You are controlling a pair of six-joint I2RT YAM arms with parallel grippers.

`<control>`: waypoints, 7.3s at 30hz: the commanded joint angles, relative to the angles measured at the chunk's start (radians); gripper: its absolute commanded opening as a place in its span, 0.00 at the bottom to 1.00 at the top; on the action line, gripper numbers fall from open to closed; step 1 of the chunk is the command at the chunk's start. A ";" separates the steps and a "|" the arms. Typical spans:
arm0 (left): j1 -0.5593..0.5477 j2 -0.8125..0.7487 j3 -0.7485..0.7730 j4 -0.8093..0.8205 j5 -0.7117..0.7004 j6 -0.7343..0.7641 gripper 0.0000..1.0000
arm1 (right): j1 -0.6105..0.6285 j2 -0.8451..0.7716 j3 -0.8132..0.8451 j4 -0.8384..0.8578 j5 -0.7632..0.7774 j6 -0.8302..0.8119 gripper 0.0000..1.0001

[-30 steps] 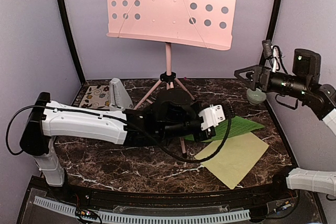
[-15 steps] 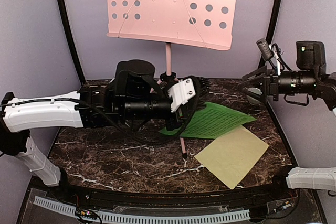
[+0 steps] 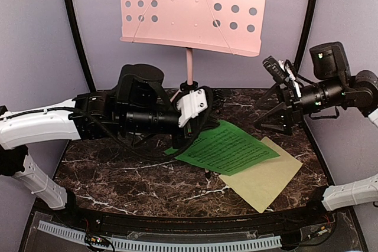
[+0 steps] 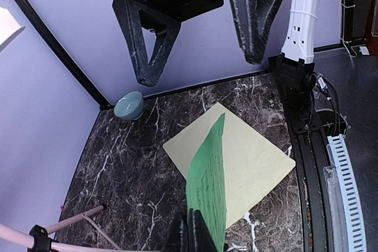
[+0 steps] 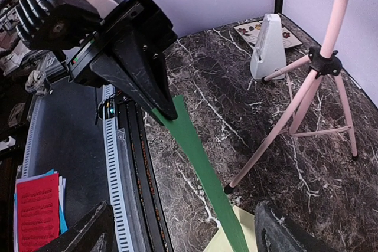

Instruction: Set up the instrument practice props

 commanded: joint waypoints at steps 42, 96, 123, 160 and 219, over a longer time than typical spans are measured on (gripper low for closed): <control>0.217 -0.367 -0.202 0.132 -0.208 -0.457 0.82 | 0.317 -0.008 -0.044 0.254 0.476 0.133 0.00; 0.602 0.091 0.655 -0.130 -0.125 -0.368 0.70 | 0.255 0.562 0.888 0.706 0.957 -0.003 0.00; 0.611 0.024 0.580 -0.050 0.042 -0.283 0.57 | 0.256 0.475 0.870 0.571 0.982 -0.012 0.00; 0.601 -0.079 0.275 0.222 0.113 -0.160 0.00 | 0.280 0.489 0.822 0.641 1.195 -0.091 0.00; 0.604 -0.023 0.196 0.658 0.323 -0.193 0.00 | 0.540 0.525 0.827 0.875 1.451 -0.298 0.00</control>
